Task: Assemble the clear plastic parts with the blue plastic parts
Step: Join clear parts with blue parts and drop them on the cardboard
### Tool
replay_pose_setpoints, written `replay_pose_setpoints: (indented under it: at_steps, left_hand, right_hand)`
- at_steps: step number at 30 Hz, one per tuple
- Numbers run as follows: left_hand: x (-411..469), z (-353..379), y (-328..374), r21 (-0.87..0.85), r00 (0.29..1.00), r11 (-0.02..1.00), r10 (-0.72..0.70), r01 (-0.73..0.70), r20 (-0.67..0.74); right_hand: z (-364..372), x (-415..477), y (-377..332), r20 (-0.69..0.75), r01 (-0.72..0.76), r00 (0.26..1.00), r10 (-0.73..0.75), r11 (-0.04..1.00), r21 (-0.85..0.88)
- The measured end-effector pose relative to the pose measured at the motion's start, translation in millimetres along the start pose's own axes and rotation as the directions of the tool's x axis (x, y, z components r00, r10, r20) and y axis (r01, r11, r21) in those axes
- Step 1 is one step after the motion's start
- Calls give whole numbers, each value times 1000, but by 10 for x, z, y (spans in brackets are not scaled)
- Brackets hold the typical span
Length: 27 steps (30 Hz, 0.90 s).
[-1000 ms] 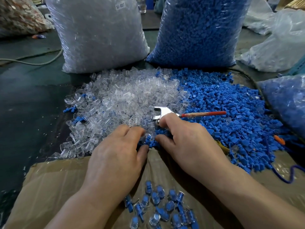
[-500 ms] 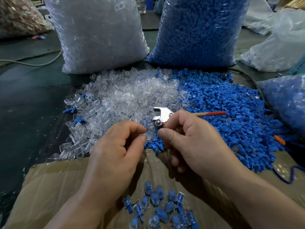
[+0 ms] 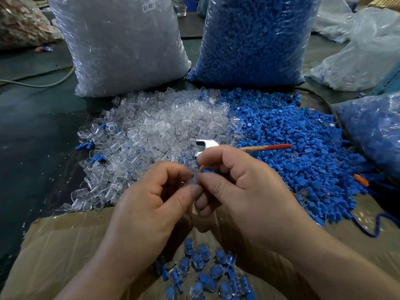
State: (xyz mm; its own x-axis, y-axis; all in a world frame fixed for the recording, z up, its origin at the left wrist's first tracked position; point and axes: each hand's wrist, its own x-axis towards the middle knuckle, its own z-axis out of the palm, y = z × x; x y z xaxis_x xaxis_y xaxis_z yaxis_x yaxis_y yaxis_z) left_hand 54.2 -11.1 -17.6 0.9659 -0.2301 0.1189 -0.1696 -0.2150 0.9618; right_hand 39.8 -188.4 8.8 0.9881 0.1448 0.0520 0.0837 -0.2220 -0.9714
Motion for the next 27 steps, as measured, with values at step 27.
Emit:
replay_pose_setpoints:
  at_steps: [27]
  left_hand:
    - [-7,60,113,-285,986,946,-167,152,-29]
  right_hand:
    - [10,-44,21,34,275,950,-310,782,-559]
